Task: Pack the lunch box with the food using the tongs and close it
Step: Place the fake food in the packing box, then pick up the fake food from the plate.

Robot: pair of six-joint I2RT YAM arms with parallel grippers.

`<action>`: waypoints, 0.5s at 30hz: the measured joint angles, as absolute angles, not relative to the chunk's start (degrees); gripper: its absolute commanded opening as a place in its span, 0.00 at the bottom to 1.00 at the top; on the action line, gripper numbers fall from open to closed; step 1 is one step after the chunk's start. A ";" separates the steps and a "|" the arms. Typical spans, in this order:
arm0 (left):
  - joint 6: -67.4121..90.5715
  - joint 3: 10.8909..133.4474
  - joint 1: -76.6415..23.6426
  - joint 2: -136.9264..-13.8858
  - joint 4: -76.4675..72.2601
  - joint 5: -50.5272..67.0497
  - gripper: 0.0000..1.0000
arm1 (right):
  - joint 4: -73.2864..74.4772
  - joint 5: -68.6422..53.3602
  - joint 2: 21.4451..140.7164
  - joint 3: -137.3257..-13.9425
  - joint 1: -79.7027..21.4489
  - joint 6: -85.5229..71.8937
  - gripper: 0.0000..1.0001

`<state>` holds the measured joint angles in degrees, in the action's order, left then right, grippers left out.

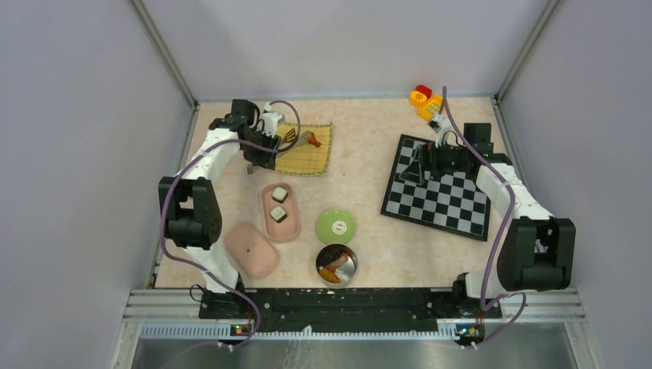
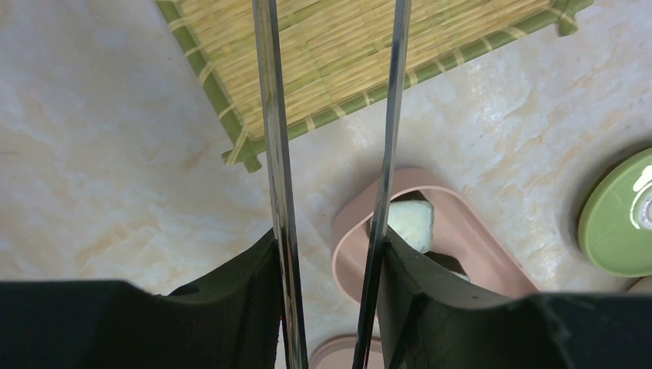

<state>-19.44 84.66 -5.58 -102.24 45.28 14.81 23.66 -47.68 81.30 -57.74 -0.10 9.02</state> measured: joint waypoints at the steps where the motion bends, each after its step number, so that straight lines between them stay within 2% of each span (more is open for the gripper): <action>1: -18.92 84.66 -5.87 -102.45 45.12 15.09 0.48 | 23.68 -47.68 81.30 -57.74 -0.10 9.02 0.98; 15: -14.79 87.85 -8.99 -108.38 43.72 17.32 0.48 | 23.70 -47.66 81.30 -57.74 -0.10 9.04 0.98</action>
